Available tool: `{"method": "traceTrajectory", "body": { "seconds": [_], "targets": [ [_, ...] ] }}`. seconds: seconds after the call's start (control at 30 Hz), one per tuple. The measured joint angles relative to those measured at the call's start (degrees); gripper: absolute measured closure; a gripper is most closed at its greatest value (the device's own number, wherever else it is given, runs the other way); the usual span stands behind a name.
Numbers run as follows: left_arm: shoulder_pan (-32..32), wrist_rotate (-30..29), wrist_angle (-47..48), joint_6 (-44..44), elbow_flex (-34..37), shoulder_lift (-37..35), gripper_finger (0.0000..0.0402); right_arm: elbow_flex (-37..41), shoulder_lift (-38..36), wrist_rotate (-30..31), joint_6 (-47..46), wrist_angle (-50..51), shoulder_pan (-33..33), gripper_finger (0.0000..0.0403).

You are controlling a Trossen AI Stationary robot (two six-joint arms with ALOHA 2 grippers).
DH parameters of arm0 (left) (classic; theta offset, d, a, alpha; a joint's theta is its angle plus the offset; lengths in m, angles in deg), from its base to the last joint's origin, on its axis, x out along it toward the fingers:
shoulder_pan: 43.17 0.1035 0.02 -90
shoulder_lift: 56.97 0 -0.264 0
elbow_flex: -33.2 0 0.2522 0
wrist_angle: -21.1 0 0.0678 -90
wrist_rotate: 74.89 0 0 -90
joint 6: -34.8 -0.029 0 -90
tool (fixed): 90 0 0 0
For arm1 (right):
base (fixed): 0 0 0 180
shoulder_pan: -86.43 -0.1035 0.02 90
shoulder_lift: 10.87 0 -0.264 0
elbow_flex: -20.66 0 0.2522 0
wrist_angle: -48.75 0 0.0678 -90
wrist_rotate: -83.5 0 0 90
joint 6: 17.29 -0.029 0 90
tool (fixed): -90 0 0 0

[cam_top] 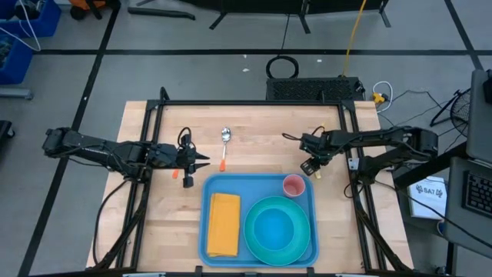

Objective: Set up tray
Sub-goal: Move the yellow knife to the center of the table

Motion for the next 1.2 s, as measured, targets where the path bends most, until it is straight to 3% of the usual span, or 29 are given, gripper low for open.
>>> {"method": "traceTrajectory", "body": {
  "seconds": [0.13, 0.17, 0.5, 0.77, 1.0, 1.2],
  "targets": [
    [0.0, -0.02, 0.0, 0.2, 0.0, 0.0, 0.0314, 0.02, -0.84, 0.59, 3.01, 0.1, 0.4, 0.0362],
    [0.0, -0.02, -0.02, 0.22, 0.0, 0.0, 0.0314, 0.02, -1.12, 1.03, 3.91, -0.06, 0.43, 0.0365],
    [0.0, -0.02, -0.02, 0.4, 0.0, 0.0, 0.0314, -0.01, -8.57, 11.91, 7.34, -4.69, 0.39, 0.0365],
    [0.0, -0.04, -0.07, 0.55, 0.0, -0.02, 0.0314, -6.4, -14.19, 12.08, 10.53, -7.09, -0.33, 0.0365],
    [0.0, -0.04, -0.07, 1.05, 0.0, 0.0, 0.0314, -17.99, -12.72, 12.09, 13.93, -6.89, -3.58, 0.0365],
    [0.0, -0.07, -0.04, 1.05, 0.0, -0.02, 0.0314, -27.92, -6.63, 12.02, 14.91, -5.73, -9.91, 0.0365]
  ]
}}
